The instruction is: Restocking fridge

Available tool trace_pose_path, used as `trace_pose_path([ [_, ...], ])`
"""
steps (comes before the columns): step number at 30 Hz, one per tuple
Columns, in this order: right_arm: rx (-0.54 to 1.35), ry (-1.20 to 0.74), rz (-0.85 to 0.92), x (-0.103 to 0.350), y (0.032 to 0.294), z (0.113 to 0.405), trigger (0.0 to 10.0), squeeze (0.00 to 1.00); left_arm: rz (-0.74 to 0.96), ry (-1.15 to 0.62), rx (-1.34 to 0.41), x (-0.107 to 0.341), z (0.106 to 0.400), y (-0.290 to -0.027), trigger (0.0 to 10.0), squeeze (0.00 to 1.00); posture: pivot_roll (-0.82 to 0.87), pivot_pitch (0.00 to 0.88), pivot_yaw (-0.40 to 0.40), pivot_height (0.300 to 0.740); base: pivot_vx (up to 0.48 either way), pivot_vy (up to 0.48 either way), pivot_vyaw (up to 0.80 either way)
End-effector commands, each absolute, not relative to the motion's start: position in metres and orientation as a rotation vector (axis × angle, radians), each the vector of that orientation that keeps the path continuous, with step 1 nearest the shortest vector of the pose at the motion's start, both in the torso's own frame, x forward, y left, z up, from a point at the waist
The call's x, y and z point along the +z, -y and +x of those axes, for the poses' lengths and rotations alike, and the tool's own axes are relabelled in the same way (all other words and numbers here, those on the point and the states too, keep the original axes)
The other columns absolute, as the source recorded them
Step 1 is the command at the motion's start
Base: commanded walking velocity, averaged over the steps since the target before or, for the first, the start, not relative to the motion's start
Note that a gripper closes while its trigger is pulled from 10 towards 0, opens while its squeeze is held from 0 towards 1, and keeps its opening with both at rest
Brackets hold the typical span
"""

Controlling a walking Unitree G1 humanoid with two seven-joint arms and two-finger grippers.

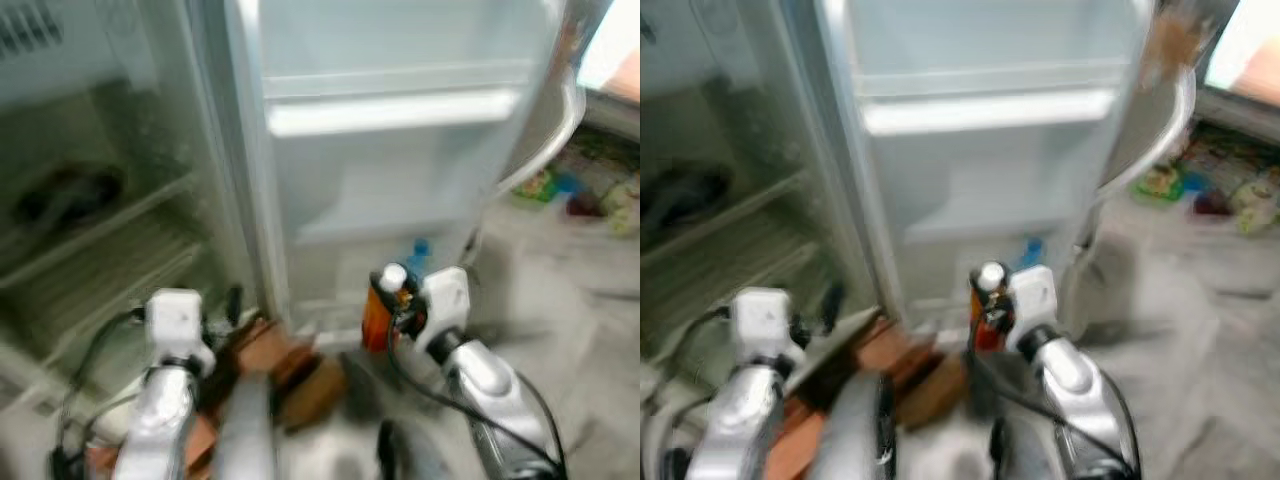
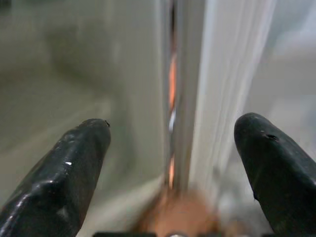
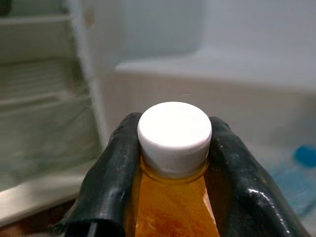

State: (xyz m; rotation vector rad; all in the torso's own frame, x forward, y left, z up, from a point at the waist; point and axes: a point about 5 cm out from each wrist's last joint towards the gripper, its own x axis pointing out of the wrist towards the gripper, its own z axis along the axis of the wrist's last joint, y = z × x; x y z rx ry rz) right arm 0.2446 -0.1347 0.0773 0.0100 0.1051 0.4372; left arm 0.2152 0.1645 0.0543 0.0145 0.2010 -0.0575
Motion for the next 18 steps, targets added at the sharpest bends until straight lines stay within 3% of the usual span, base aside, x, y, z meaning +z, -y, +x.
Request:
trace_pose_path([
  [1, 0.441, -0.048, 0.008, 0.088, 0.130, 0.249, 10.0, 0.00, 0.043, -0.119, -0.079, 0.072, 0.228, -0.164, 10.0, 0.00, 0.05, 0.039, 0.005, 0.622, 0.000, 0.000, 0.00],
  [11, 0.440, 0.025, -0.050, 0.100, 0.130, 0.255, 10.0, 0.00, 0.049, -0.098, -0.102, 0.074, 0.231, -0.161, 10.0, 0.00, 0.05, 0.042, 0.007, 0.622, 0.000, 0.000, 0.00],
  [18, 0.428, 0.051, -0.068, 0.104, 0.131, 0.258, 10.0, 0.00, 0.047, -0.094, -0.107, 0.075, 0.232, -0.160, 10.0, 0.00, 0.05, 0.044, 0.009, 0.622, 0.273, 0.000, 0.00],
])
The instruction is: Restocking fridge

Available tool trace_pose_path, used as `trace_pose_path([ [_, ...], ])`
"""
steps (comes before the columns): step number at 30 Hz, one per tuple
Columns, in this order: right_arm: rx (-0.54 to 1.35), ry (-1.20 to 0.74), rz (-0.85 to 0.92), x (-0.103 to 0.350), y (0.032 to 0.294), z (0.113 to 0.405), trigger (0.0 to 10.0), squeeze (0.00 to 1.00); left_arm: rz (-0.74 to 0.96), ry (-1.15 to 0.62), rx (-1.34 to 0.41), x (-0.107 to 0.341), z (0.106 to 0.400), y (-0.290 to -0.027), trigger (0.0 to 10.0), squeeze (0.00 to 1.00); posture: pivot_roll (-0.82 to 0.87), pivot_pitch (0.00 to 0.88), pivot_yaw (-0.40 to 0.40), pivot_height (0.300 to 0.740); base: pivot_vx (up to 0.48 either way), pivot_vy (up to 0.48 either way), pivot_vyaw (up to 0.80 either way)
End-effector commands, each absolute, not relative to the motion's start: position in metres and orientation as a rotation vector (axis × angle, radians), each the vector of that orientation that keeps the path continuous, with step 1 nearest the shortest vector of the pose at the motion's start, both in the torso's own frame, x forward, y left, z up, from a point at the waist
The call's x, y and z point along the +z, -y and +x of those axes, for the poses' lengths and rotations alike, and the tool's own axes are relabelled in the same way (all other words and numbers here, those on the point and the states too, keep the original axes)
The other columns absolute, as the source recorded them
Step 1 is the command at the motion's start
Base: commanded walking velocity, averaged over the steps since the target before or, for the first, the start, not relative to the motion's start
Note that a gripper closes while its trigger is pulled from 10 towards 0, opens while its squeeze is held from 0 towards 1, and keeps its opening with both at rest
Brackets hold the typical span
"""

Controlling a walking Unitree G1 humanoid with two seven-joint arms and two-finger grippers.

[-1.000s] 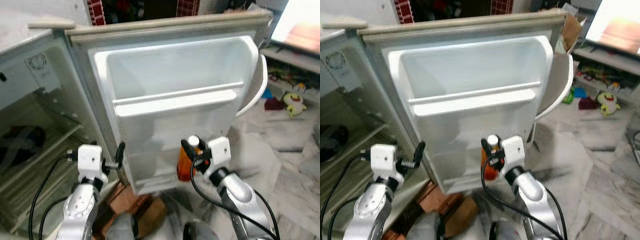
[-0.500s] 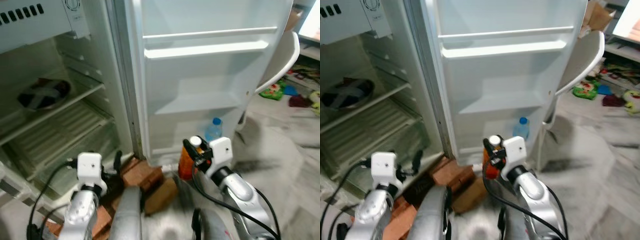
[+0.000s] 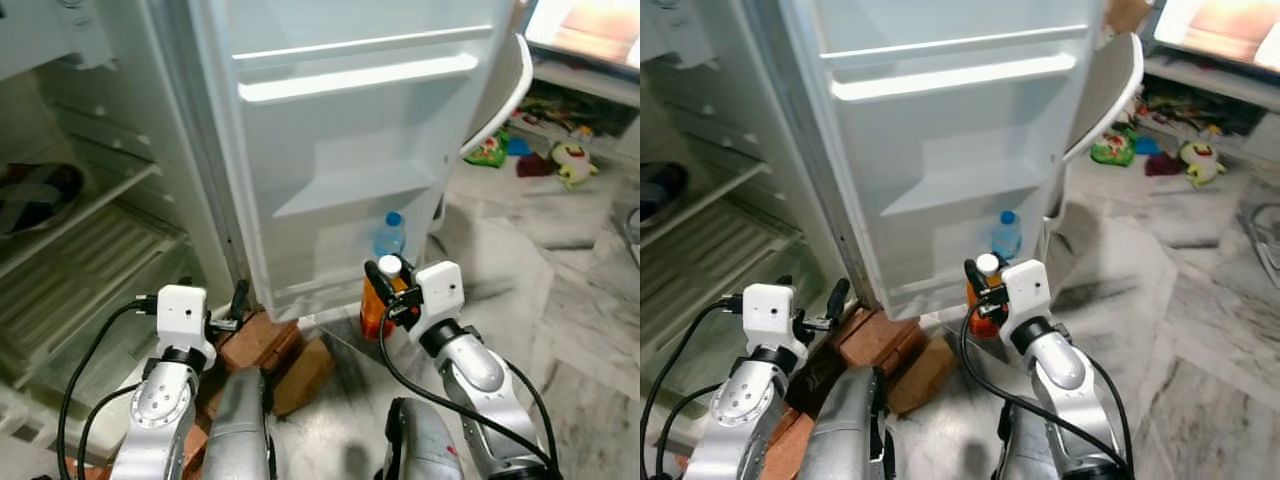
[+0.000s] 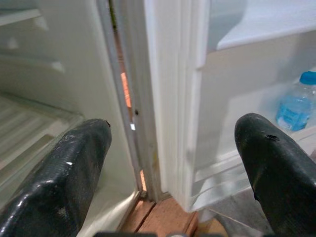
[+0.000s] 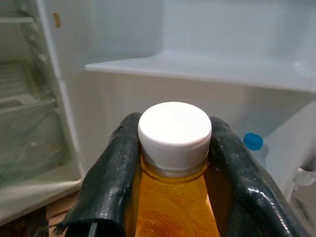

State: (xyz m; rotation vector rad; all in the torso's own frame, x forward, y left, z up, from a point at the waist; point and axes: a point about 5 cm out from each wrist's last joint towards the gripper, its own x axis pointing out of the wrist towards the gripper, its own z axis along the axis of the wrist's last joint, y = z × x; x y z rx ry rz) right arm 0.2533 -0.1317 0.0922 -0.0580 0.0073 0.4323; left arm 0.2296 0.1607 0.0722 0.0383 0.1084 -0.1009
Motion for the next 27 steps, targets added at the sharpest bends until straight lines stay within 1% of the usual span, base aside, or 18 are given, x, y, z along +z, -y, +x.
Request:
trace_pose_path([
  [1, 0.432, 0.057, -0.074, 0.1044, 0.1302, 0.2582, 10.0, 0.00, 0.046, -0.094, -0.110, 0.0751, 0.2317, -0.1596, 10.0, 0.00, 0.05, 0.043, 0.009, 0.622, 0.300, 0.000, 0.00],
  [18, 0.473, 0.082, -0.110, 0.1074, 0.1289, 0.2594, 10.0, 0.00, 0.041, -0.093, -0.116, 0.0751, 0.2333, -0.1572, 10.0, 0.00, 0.05, 0.034, 0.008, 0.622, 0.289, 0.000, 0.00],
  [23, 0.481, 0.082, -0.111, 0.1073, 0.1287, 0.2591, 10.0, 0.00, 0.036, -0.099, -0.109, 0.0743, 0.2329, -0.1569, 10.0, 0.00, 0.05, 0.034, 0.008, 0.622, 0.000, 0.000, 0.00],
  [26, 0.509, 0.078, -0.107, 0.1066, 0.1256, 0.2571, 10.0, 0.00, 0.036, -0.099, -0.107, 0.0750, 0.2328, -0.1570, 10.0, 0.00, 0.05, 0.043, 0.005, 0.622, 0.000, 0.000, 0.00],
  [27, 0.519, 0.077, -0.098, 0.1069, 0.1244, 0.2562, 10.0, 0.00, 0.036, -0.098, -0.105, 0.0757, 0.2326, -0.1571, 10.0, 0.00, 0.05, 0.060, 0.004, 0.622, 0.000, 0.000, 0.00],
])
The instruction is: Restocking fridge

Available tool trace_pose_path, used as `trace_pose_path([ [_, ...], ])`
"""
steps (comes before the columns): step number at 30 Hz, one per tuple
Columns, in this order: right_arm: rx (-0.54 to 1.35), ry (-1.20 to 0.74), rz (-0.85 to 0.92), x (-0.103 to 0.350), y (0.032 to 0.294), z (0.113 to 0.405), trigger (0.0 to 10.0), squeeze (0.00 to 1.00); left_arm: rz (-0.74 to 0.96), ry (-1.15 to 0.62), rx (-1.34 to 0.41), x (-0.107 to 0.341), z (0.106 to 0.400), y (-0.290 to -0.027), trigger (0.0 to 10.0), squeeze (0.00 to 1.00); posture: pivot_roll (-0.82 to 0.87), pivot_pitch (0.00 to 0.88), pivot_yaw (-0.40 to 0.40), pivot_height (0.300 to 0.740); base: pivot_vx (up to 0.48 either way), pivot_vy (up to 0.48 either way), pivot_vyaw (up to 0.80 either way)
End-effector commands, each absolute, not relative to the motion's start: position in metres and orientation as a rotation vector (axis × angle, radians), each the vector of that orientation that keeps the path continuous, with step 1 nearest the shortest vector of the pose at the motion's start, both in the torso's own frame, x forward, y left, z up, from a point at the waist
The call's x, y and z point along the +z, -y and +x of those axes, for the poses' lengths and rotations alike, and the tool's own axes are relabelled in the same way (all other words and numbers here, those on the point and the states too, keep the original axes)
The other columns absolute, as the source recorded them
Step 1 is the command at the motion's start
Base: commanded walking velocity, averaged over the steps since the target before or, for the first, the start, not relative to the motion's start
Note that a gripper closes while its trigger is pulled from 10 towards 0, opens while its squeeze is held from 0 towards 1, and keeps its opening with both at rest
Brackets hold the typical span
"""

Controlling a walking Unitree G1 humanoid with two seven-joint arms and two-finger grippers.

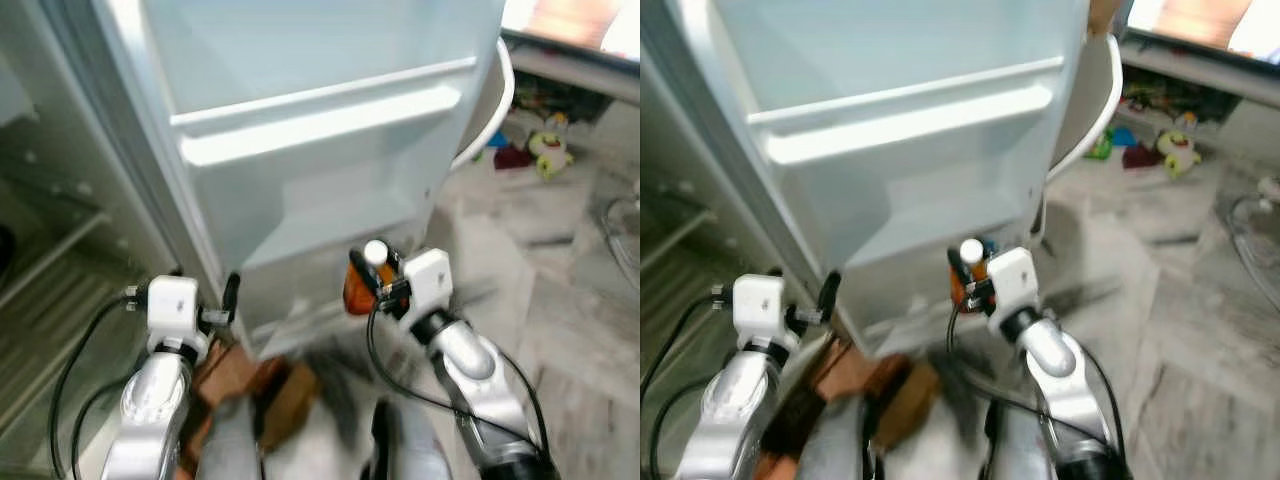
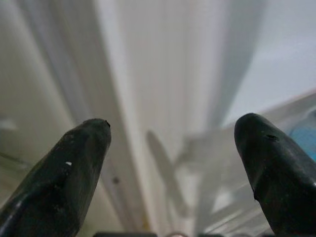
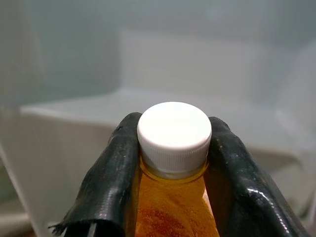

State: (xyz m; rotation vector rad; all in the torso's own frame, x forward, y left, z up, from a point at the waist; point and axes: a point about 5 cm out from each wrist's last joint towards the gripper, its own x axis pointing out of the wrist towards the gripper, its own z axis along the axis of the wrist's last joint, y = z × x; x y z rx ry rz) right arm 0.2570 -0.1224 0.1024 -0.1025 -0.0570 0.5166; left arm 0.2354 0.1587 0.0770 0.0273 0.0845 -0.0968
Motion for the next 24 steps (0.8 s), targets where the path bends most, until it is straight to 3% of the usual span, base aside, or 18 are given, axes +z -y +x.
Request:
trace_pose_path([
  [1, 0.527, 0.073, -0.087, 0.107, 0.123, 0.256, 10.0, 0.00, 0.037, -0.098, -0.103, 0.076, 0.232, -0.157, 10.0, 0.00, 0.05, 0.060, 0.004, 0.622, 0.000, 0.000, 0.00],
  [12, 0.675, 0.122, -0.106, 0.115, 0.093, 0.258, 10.0, 0.00, 0.042, -0.122, -0.098, 0.079, 0.218, -0.162, 10.0, 0.00, 0.09, 0.138, 0.005, 0.622, 0.000, 0.000, 0.04],
  [16, 0.705, 0.155, -0.133, 0.119, 0.085, 0.266, 10.0, 0.00, 0.048, -0.134, -0.090, 0.081, 0.212, -0.166, 10.0, 0.00, 0.10, 0.165, 0.006, 0.622, 0.000, 0.000, 0.71],
  [18, 0.693, 0.163, -0.144, 0.121, 0.086, 0.269, 10.0, 0.00, 0.051, -0.139, -0.089, 0.083, 0.209, -0.167, 10.0, 0.00, 0.11, 0.179, 0.006, 0.622, 0.000, 0.000, 0.80],
  [24, 0.574, 0.202, -0.227, 0.126, 0.104, 0.286, 10.0, 0.00, 0.059, -0.164, -0.083, 0.086, 0.198, -0.171, 10.0, 0.00, 0.13, 0.222, 0.008, 0.622, 0.000, 0.000, 0.00],
])
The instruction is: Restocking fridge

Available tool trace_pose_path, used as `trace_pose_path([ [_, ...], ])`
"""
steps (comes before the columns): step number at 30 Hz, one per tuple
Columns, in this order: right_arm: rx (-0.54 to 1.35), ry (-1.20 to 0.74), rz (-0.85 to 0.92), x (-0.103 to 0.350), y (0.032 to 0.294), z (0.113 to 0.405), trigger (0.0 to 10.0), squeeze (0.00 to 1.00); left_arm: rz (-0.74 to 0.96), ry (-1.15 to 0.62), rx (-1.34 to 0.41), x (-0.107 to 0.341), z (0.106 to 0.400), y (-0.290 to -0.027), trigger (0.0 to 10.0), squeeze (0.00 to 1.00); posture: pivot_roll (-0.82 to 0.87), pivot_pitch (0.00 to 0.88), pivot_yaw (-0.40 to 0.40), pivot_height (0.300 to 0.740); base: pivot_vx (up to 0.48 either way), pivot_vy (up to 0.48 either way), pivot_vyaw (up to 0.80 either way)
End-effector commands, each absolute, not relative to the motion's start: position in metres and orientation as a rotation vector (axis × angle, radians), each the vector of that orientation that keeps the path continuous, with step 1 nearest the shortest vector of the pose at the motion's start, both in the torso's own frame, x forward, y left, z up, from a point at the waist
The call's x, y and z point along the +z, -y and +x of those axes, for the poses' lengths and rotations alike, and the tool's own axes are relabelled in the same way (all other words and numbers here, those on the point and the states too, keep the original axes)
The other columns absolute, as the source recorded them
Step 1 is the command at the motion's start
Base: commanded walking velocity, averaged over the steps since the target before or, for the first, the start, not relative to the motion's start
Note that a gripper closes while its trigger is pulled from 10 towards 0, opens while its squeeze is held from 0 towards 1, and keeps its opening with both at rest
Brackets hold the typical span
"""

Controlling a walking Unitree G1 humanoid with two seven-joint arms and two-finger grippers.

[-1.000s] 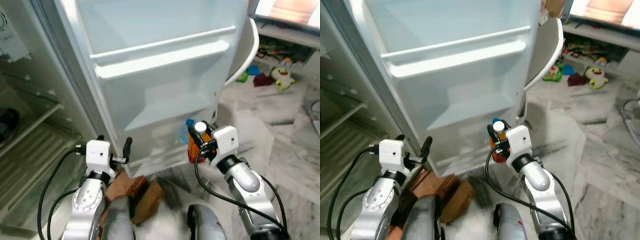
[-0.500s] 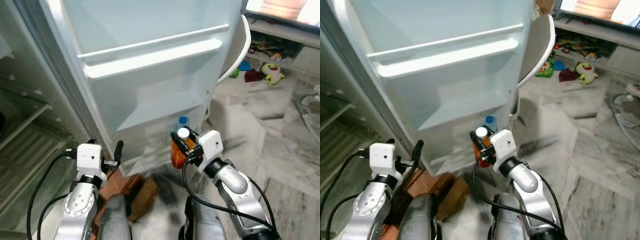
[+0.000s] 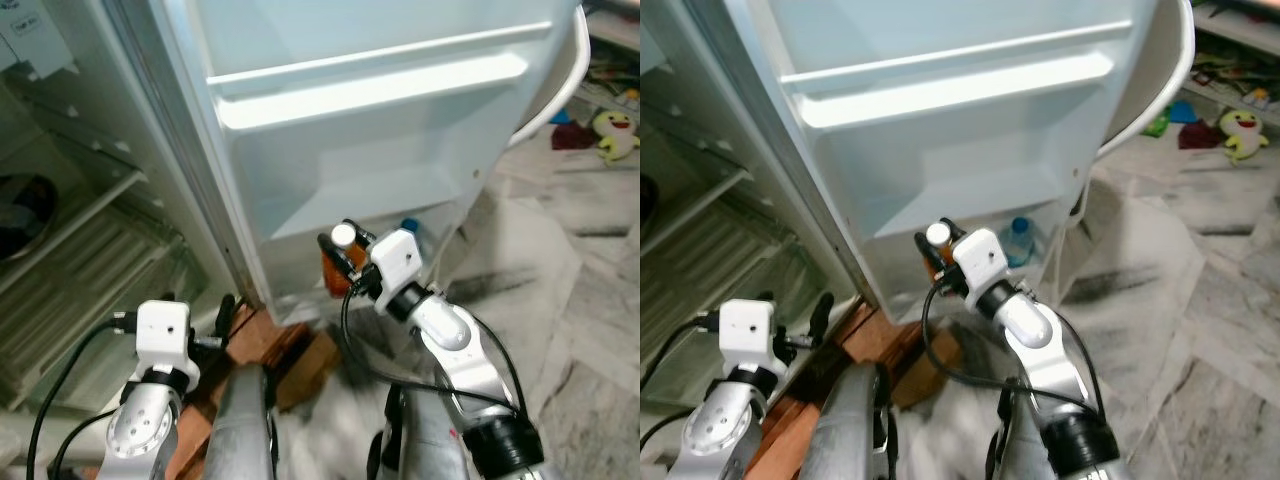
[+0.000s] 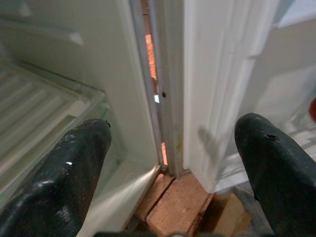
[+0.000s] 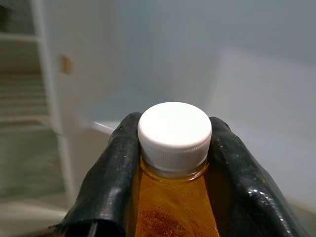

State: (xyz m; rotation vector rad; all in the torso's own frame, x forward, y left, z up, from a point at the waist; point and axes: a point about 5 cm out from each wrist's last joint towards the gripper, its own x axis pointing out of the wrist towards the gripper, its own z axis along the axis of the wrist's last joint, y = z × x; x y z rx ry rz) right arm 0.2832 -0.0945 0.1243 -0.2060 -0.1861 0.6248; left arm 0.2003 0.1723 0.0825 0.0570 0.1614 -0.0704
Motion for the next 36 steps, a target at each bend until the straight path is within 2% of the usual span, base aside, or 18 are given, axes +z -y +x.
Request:
trace_pose_path([
  [1, 0.556, 0.202, -0.239, 0.126, 0.107, 0.290, 10.0, 0.00, 0.059, -0.167, -0.083, 0.086, 0.197, -0.172, 10.0, 0.00, 0.14, 0.233, 0.008, 0.622, 0.000, 0.000, 0.00],
  [5, 0.481, 0.195, -0.328, 0.124, 0.120, 0.304, 10.0, 0.00, 0.058, -0.184, -0.086, 0.090, 0.191, -0.173, 10.0, 0.00, 0.14, 0.256, 0.012, 0.622, 0.000, 0.000, 0.00],
  [12, 0.473, 0.194, -0.378, 0.117, 0.127, 0.314, 10.0, 0.00, 0.058, -0.200, -0.086, 0.097, 0.181, -0.173, 10.0, 0.00, 0.17, 0.300, 0.009, 0.577, 0.000, 0.000, 0.00],
  [14, 0.481, 0.220, -0.396, 0.120, 0.123, 0.317, 10.0, 0.00, 0.059, -0.207, -0.081, 0.099, 0.177, -0.174, 10.0, 0.00, 0.18, 0.312, 0.007, 0.562, 0.000, 0.000, 0.00],
  [26, 0.493, 0.354, -0.417, 0.143, 0.099, 0.335, 10.0, 0.00, 0.080, -0.186, -0.043, 0.115, 0.172, -0.174, 10.0, 0.00, 0.20, 0.352, 0.005, 0.562, 0.000, 0.000, 0.00],
  [29, 0.491, 0.421, -0.396, 0.154, 0.090, 0.338, 10.0, 0.00, 0.086, -0.180, -0.035, 0.119, 0.171, -0.175, 10.0, 0.00, 0.21, 0.362, 0.010, 0.562, 0.000, 0.000, 0.00],
  [31, 0.490, 0.534, -0.446, 0.169, 0.080, 0.340, 10.0, 0.00, 0.095, -0.182, -0.029, 0.120, 0.170, -0.176, 10.0, 0.00, 0.21, 0.367, 0.013, 0.562, 0.000, 0.000, 0.00],
  [36, 0.437, 0.631, -0.496, 0.190, 0.074, 0.350, 10.0, 0.00, 0.102, -0.188, -0.029, 0.121, 0.168, -0.176, 10.0, 0.00, 0.23, 0.376, 0.020, 0.562, 0.000, 0.000, 0.00],
])
